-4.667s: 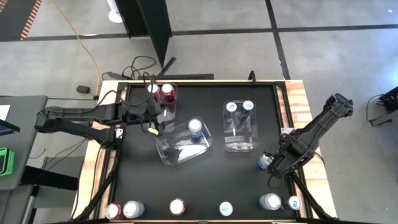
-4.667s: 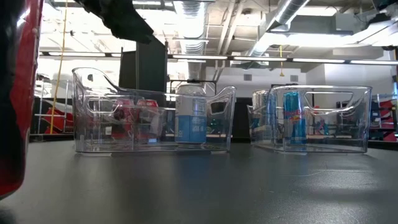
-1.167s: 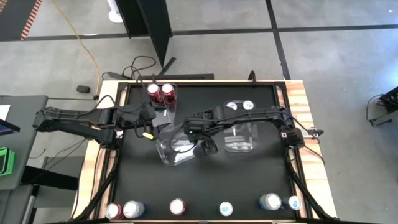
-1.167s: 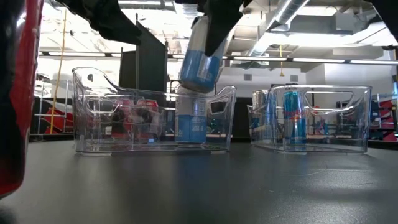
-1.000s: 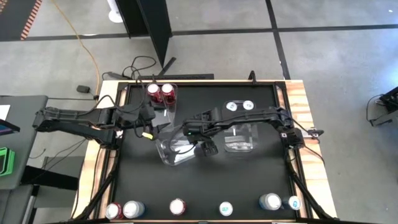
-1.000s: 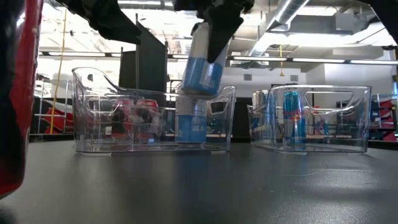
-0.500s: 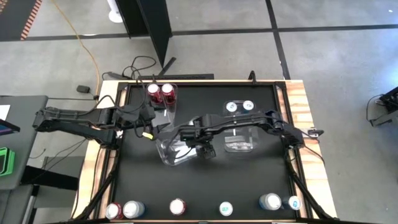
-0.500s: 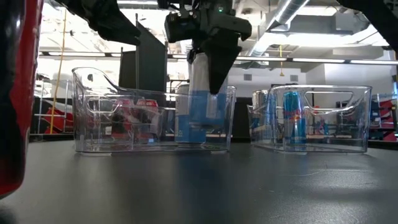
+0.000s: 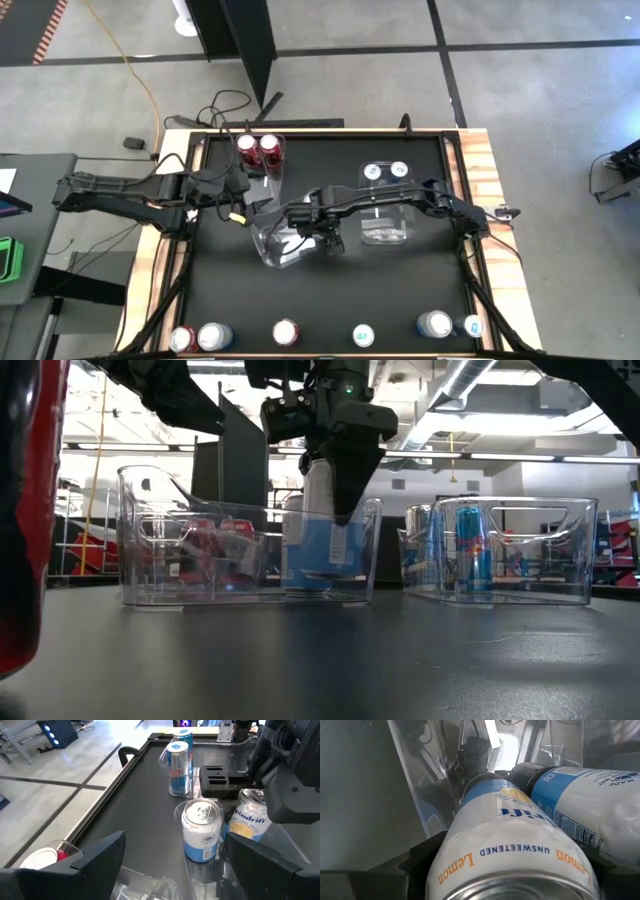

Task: Sort soda cans
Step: Put the top white blue soda can into the middle transparent bin

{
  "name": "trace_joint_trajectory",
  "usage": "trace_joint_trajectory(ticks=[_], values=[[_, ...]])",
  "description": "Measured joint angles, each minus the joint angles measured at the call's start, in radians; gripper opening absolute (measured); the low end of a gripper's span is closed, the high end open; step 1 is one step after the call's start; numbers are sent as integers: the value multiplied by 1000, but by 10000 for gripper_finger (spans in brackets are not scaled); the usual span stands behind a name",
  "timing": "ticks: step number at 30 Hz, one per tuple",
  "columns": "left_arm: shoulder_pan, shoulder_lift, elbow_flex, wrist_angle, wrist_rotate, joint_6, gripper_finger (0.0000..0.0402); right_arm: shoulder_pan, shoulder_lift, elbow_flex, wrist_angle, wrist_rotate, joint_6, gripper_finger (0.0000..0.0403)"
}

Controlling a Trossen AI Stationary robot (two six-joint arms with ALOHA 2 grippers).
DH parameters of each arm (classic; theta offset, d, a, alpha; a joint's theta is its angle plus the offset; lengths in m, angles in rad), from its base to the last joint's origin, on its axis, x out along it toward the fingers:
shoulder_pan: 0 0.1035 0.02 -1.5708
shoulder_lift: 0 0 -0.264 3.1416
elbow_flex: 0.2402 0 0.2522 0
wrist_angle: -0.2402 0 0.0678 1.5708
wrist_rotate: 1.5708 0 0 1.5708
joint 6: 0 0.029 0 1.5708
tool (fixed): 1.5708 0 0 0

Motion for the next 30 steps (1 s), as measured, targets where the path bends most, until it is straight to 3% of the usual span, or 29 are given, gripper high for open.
trace_joint_trajectory(ticks=[30], values=[[0, 0, 0, -4, 0, 0, 335, 4, -19, 3, -19, 24, -5, 377]])
